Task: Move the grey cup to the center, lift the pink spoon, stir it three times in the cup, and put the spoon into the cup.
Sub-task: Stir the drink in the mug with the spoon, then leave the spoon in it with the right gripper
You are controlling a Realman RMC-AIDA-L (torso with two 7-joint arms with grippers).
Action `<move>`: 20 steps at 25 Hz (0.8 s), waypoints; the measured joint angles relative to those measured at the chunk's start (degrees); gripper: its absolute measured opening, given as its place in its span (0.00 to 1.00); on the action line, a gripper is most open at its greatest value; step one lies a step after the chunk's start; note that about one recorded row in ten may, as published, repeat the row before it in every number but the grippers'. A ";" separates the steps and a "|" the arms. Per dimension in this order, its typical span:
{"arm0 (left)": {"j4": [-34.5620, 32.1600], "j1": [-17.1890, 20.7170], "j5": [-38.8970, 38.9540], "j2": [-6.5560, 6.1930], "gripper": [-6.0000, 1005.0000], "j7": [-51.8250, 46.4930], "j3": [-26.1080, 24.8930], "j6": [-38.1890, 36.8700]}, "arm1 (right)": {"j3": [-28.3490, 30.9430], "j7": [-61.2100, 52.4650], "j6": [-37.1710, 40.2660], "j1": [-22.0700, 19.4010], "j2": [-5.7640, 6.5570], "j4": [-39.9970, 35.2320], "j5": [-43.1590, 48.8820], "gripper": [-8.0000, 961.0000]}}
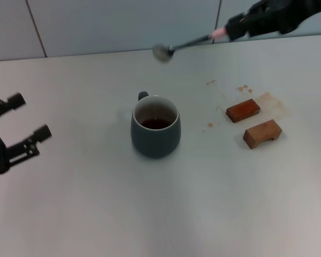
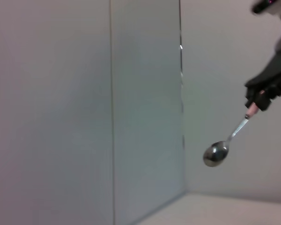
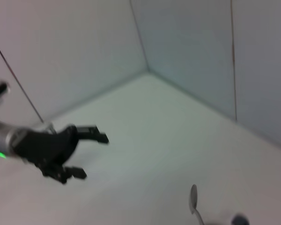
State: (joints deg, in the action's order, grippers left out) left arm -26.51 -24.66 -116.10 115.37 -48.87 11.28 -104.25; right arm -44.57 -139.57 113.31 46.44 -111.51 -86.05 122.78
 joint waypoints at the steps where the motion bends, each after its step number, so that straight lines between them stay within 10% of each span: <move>1: -0.02 0.07 -0.02 -0.08 0.84 -0.03 1.24 0.66 | -0.98 -0.58 0.11 1.22 0.03 0.99 1.82 0.12; 20: -0.30 0.26 -0.19 -1.11 0.84 -3.24 17.27 11.57 | -12.25 -2.52 -9.22 17.57 -2.12 24.76 21.60 0.12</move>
State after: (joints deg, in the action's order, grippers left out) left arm -26.81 -24.39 -116.28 114.26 -52.11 28.54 -92.68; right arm -56.82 -142.08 104.09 64.01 -113.62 -61.29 144.38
